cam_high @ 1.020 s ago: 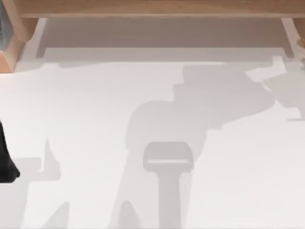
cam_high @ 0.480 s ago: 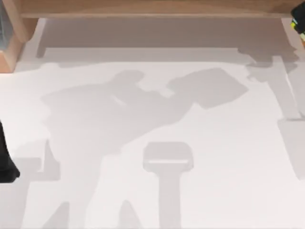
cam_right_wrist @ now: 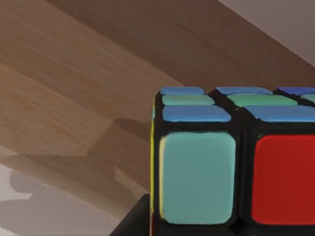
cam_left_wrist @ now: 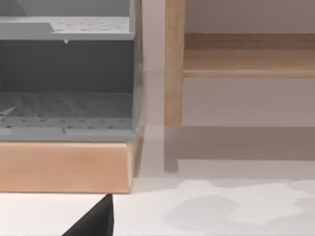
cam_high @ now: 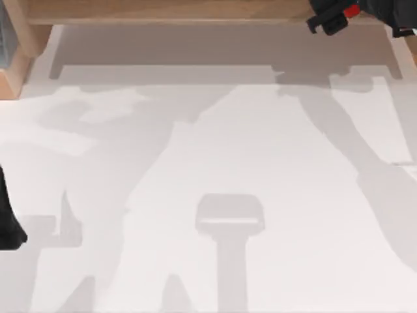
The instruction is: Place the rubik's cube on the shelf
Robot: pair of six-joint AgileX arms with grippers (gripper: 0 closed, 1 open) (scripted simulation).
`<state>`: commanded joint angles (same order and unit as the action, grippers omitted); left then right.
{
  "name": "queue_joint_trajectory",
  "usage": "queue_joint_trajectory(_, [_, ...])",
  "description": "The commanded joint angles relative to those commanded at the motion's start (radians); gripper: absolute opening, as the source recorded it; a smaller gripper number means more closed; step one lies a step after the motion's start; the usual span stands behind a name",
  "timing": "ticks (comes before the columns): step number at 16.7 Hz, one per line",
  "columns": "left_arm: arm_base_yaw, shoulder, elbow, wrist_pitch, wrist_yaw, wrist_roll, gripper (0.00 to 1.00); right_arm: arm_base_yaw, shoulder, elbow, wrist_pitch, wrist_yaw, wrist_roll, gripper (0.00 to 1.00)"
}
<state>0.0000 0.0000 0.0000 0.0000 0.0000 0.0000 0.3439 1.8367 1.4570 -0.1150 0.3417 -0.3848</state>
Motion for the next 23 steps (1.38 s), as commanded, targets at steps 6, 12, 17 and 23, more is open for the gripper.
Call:
queue_joint_trajectory(6, [0.000, 0.000, 0.000, 0.000, 0.000, 0.000, 1.00, 0.134, 0.087, -0.196, 0.651, 0.136, 0.103, 0.00])
queue_joint_trajectory(12, [0.000, 0.000, 0.000, 0.000, 0.000, 0.000, 1.00, 0.223, 0.222, -0.349, 1.185, 0.235, 0.197, 0.00])
queue_joint_trajectory(17, [0.000, 0.000, 0.000, 0.000, 0.000, 0.000, 1.00, 0.257, 0.308, -0.421, 1.445, 0.281, 0.247, 0.00])
queue_joint_trajectory(23, [0.000, 0.000, 0.000, 0.000, 0.000, 0.000, 1.00, 0.261, 0.324, -0.432, 1.485, 0.287, 0.256, 0.00])
